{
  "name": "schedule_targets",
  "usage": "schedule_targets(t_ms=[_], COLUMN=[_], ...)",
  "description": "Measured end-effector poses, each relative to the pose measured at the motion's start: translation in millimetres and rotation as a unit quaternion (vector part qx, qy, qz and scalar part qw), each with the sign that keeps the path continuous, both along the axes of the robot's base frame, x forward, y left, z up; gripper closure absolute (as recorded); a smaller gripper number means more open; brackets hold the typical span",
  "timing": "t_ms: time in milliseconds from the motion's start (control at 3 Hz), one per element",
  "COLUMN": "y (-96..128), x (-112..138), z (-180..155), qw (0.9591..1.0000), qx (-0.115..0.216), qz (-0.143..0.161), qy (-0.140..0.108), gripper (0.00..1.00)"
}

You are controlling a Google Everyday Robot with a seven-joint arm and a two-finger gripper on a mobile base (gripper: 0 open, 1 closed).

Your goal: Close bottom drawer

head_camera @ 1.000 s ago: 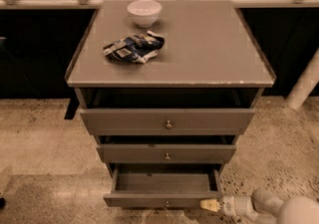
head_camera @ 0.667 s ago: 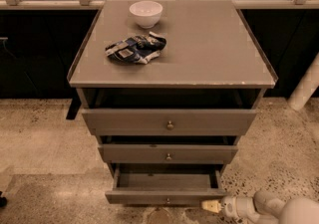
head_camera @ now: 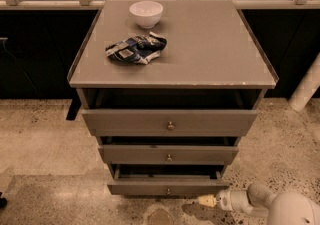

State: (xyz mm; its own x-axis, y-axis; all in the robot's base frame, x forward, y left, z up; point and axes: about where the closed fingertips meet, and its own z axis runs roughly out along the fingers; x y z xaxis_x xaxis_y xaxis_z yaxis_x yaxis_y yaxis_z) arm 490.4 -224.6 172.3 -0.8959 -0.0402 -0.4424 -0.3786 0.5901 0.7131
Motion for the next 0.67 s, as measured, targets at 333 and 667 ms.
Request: schedule_targets(t_ms=[333,667], y=[20.2,24.4], x=[38.6,45.5], z=[-4.3,-4.1], qw=[0.9996,0.9994], qx=[-0.005,-0.007], qz=[0.02,0.024], qy=[-0.016,-0.022], gripper=[1.0,1.0])
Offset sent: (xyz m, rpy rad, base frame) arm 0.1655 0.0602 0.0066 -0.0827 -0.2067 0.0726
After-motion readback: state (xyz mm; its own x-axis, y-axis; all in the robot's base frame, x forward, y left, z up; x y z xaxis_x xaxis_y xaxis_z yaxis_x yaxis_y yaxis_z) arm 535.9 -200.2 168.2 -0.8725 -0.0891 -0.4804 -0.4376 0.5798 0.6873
